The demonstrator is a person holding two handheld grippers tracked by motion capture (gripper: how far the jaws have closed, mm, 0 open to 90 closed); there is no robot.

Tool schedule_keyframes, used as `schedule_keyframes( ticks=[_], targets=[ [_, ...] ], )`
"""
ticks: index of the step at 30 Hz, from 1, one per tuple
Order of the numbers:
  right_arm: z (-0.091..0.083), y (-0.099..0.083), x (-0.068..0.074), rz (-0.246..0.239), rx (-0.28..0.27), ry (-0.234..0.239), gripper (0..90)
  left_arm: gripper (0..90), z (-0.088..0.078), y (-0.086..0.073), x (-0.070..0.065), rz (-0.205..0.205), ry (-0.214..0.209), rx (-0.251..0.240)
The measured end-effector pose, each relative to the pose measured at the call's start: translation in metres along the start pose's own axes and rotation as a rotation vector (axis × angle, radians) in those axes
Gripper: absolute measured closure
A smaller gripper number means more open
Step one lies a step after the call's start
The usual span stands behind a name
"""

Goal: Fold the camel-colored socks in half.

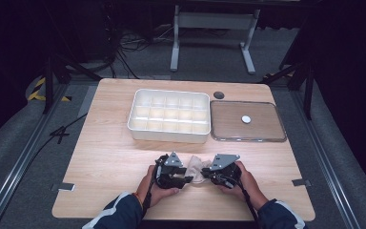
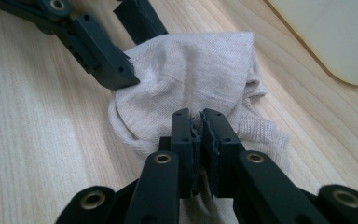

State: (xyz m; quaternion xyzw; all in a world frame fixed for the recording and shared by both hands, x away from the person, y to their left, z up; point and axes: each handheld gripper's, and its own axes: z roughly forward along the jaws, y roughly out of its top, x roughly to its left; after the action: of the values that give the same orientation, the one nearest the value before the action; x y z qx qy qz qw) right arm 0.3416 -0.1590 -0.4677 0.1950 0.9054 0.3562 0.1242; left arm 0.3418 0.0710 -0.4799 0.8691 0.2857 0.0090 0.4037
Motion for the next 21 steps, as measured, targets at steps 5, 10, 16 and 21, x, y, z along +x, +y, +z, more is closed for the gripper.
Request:
schedule_keyframes(
  ticks=[5,10,16,21],
  targets=[
    [0.001,0.003,0.001,-0.006,0.015,-0.004,84.6,75.9,-0.005,0.001,0.001,-0.019,-0.035,-0.048],
    [0.003,0.006,0.003,-0.008,0.027,-0.008,84.7,78.6,-0.008,0.005,-0.005,-0.004,-0.028,-0.101],
    [0.006,0.01,0.005,-0.015,0.028,-0.024,85.4,79.3,-0.009,0.008,-0.009,0.017,-0.021,-0.142],
    [0.01,0.011,0.005,0.007,0.014,-0.016,85.2,80.2,-0.007,0.01,-0.008,0.021,-0.023,-0.151]
  ],
)
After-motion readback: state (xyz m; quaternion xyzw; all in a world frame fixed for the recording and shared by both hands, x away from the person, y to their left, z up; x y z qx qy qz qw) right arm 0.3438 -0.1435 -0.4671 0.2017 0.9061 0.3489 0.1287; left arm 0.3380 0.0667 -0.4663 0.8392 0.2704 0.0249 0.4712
